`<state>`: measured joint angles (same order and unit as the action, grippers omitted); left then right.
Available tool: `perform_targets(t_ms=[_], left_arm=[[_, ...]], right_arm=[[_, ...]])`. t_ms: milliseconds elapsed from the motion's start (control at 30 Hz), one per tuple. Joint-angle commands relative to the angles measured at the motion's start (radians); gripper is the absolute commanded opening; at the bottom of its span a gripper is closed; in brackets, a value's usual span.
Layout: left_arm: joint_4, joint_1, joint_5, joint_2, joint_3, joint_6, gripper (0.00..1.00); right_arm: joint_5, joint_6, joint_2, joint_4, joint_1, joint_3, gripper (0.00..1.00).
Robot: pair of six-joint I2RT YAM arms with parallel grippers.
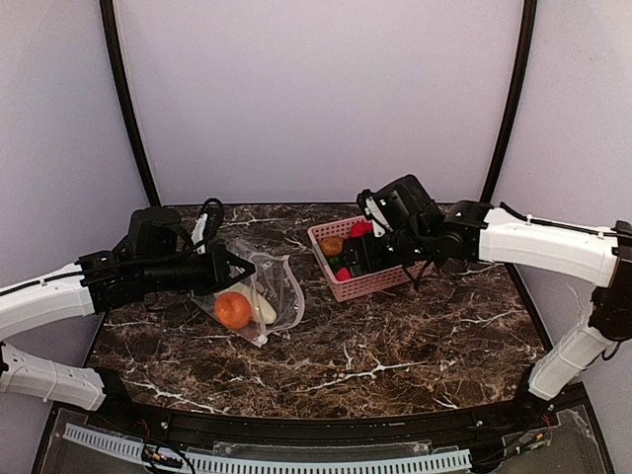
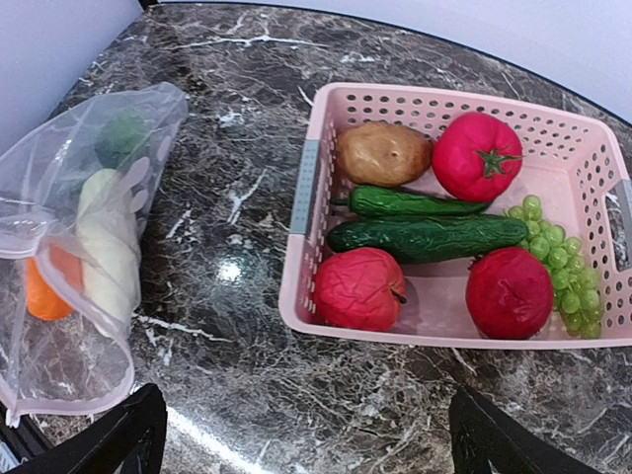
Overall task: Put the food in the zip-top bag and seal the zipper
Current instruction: Pick up the fake fruit from the bin.
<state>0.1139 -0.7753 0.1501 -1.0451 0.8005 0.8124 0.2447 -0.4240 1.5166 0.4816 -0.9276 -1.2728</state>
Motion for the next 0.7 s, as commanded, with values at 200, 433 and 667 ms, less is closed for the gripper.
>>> perform_targets(t_ms=[200,433,667], left_arm=[[0.016,0.019,0.008,0.025,-0.017,-0.016,0.01],[0.003,0.030,0.016,0.034,-0.035,-0.005,0.01],[0.001,0.040,0.033,0.020,-0.033,-0.006,0.01]], right_arm=[[-0.079,0.084,0.200,0.055,0.180,-0.170,0.99],[-0.139,0.101,0.347,0.021,0.280,-0.292,0.99],[-0.178,0.113,0.497,-0.005,0.342,-0.419,0.99]])
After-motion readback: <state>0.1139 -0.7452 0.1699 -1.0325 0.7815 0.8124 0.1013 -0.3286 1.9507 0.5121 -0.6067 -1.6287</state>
